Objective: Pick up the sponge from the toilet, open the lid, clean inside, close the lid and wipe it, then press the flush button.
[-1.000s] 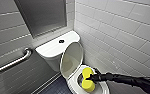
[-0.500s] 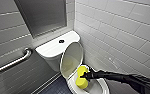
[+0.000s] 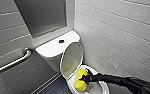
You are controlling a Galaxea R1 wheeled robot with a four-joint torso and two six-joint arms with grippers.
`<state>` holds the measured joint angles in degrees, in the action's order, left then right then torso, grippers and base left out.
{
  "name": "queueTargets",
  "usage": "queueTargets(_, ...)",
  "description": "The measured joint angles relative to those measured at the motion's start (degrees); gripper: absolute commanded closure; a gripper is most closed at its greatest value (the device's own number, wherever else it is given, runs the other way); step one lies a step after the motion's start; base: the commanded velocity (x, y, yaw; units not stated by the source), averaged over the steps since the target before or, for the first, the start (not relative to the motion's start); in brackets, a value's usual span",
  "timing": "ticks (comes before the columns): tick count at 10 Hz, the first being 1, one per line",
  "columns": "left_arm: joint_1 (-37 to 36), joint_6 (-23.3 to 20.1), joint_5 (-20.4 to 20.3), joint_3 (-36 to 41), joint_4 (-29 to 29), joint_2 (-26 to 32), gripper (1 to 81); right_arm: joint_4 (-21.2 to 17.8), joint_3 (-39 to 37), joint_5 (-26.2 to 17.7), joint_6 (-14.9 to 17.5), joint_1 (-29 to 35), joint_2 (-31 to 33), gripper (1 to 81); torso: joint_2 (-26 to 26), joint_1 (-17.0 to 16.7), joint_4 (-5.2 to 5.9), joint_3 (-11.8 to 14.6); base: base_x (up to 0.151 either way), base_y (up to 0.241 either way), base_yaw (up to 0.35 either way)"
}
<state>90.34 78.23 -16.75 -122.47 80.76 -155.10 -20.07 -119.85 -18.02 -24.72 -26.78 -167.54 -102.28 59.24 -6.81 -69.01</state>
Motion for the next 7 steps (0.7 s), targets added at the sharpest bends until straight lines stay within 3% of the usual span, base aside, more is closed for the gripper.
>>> queueTargets(7, -0.1, 0.0, 0.0, -0.2, -0.1, 0.0, 1.0, 6.1, -13.1, 1.1, -0.3, -3.6, -9.1, 81.1, 0.0, 0.0, 0.00, 0.0, 0.000, 0.000, 0.000)
